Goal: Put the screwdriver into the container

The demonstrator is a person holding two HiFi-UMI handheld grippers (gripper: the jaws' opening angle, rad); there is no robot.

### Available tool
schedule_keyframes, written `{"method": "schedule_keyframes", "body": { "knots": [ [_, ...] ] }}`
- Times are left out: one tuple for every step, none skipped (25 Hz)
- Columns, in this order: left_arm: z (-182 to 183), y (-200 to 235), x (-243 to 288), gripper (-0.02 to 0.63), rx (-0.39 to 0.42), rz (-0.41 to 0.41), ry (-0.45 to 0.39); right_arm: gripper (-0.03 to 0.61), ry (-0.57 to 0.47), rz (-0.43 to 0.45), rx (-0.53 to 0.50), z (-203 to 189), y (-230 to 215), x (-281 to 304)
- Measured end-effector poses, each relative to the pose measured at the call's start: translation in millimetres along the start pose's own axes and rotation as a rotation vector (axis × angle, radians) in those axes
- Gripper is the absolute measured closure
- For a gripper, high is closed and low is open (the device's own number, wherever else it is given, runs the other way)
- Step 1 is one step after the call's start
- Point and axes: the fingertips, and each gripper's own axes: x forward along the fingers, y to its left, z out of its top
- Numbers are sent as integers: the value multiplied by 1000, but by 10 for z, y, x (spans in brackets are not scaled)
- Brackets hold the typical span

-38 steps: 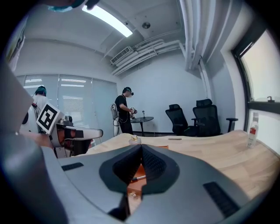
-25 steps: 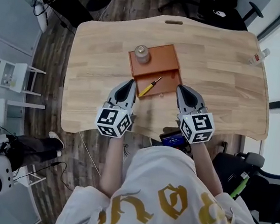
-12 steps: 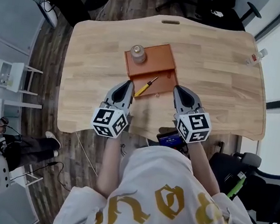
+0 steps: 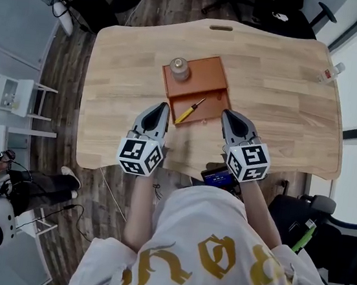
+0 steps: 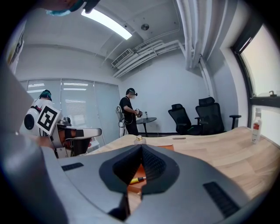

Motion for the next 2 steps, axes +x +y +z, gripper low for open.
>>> {"method": "schedule_keyframes", "body": {
  "knots": [
    [0,12,-4,604,-2,1,-1,569,1,4,-1,-3,9,11],
    [2,23,-7,604,-4,2,-2,569,2,8,-1,-6,18,22]
  ]
}}
